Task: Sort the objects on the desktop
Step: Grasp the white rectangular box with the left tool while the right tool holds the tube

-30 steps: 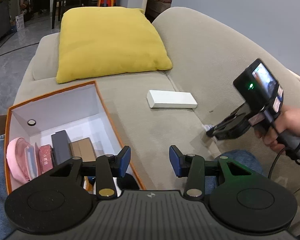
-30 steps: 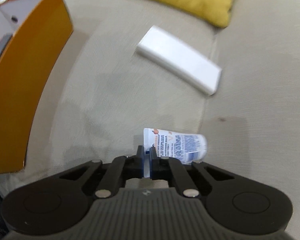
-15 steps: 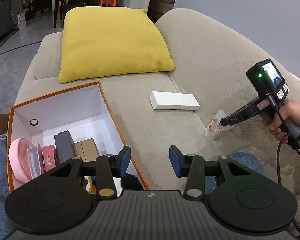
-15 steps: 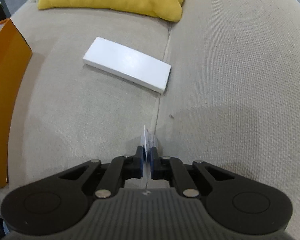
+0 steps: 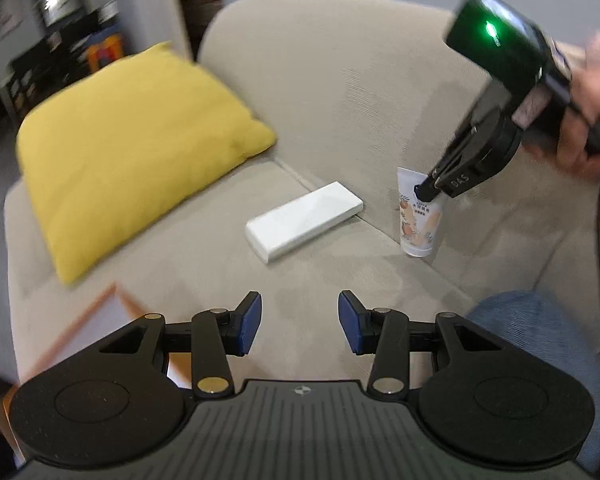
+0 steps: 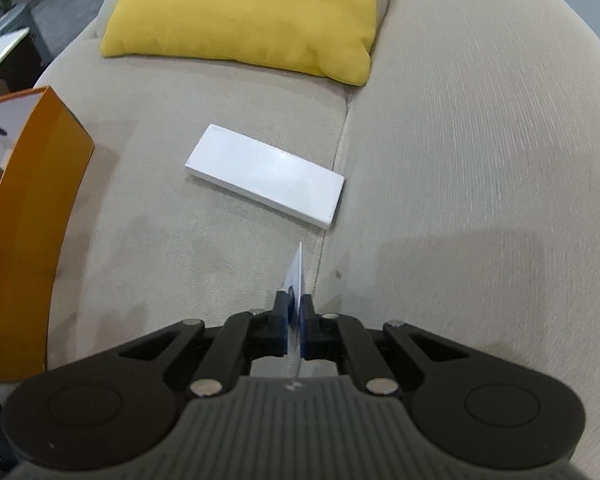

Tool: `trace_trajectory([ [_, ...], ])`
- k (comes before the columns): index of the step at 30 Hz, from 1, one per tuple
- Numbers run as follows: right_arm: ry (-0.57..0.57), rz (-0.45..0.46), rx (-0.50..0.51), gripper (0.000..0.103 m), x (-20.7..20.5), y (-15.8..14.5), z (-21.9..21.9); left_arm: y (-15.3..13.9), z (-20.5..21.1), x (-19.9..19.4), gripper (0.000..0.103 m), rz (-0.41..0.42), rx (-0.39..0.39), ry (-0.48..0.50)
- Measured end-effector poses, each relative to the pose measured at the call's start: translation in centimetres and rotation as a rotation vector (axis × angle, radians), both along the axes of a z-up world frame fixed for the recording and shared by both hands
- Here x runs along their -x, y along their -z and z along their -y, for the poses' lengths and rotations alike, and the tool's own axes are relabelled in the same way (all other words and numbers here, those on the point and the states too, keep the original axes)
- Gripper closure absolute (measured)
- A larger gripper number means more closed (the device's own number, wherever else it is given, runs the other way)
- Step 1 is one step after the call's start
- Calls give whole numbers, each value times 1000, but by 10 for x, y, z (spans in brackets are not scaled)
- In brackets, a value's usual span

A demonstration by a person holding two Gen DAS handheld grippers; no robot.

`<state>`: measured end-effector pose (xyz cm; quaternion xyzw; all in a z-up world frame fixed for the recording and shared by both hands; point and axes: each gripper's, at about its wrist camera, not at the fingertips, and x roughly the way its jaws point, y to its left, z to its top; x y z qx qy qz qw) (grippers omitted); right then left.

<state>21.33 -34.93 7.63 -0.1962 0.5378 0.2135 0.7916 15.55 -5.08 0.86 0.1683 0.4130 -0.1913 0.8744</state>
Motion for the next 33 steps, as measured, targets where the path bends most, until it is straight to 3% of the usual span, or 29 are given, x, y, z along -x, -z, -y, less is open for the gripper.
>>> trace_trajectory([
  [12, -56, -43, -14, 99, -65, 16, -7, 92, 87, -89, 53, 61, -385, 357],
  [19, -43, -24, -51, 98, -79, 24, -1, 141, 107, -112, 51, 49, -585, 521],
  [26, -40, -23, -75, 98, -88, 27, 1, 159, 107, -129, 51, 5, -612, 530],
  [33, -38, -42, -77, 98, -85, 33, 2, 166, 110, -131, 46, 44, -640, 572],
])
